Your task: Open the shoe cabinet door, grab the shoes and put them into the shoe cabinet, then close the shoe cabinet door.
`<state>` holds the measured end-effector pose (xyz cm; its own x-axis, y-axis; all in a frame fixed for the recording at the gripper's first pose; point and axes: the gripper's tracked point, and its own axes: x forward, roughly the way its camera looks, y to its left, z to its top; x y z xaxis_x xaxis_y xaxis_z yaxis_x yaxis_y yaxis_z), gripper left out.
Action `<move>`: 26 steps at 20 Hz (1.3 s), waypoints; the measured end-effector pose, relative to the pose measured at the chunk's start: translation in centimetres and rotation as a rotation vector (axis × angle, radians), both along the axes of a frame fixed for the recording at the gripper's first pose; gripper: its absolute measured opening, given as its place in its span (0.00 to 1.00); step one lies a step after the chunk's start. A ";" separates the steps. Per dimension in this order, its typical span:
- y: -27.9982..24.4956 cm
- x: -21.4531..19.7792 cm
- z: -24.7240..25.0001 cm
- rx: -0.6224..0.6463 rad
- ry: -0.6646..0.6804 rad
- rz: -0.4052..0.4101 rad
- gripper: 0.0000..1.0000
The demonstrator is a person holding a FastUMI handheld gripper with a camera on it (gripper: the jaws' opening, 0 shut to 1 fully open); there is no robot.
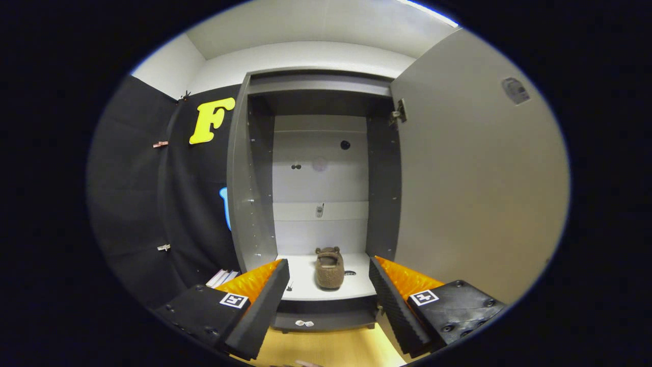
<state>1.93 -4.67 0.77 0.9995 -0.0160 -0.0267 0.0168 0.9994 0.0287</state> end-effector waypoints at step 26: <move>-29.7 -12.0 -1.1 0.063 0.044 -0.063 0.98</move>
